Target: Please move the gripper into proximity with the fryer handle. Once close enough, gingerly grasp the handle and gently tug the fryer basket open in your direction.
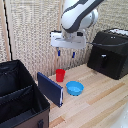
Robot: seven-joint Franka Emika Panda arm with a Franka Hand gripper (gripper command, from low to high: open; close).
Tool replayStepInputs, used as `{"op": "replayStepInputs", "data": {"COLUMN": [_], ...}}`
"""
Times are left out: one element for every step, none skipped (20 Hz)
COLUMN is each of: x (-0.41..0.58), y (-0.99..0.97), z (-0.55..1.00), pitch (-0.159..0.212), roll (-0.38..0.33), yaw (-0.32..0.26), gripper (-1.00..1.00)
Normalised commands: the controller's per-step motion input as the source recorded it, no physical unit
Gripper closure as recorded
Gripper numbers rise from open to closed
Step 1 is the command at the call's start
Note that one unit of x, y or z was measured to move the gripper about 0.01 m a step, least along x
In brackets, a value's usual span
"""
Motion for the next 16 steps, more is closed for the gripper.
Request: {"op": "replayStepInputs", "data": {"x": [-0.263,-0.263,-0.26,-0.234,-0.191,-0.169,-0.117,-0.051,0.0,0.0,0.006,0.046,0.074,0.117,0.131,0.129], "y": [0.0,0.0,0.0,0.0,0.0,0.0,0.0,0.0,-0.02,-0.06,-0.13,-0.16,-0.18,-0.23,-0.27,-0.27], "z": [0.0,0.0,0.0,-0.02,-0.05,-0.06,-0.04,-0.02,0.0,0.0,0.0,0.0,0.0,0.0,-0.02,-0.03], "pitch": [-0.017,-0.018,-0.03,-0.038,-0.055,-0.063,-0.079,-0.102,-0.132,-0.144,-0.142,-0.149,-0.156,-0.152,-0.144,-0.142], "roll": [-0.375,-0.375,-0.375,-0.375,-0.375,-0.375,-0.375,-0.375,-0.375,-0.375,-0.375,-0.37,-0.357,-0.34,-0.331,-0.329], "yaw": [-0.046,-0.047,-0.045,-0.045,-0.045,-0.045,-0.048,-0.055,-0.071,-0.091,-0.117,-0.13,-0.141,-0.155,-0.161,-0.162], "gripper": [-1.0,-1.0,-1.0,-1.0,-1.0,-1.0,-1.0,-1.0,-1.0,-1.0,-1.0,-1.0,-1.0,-1.0,-1.0,-1.0]}}
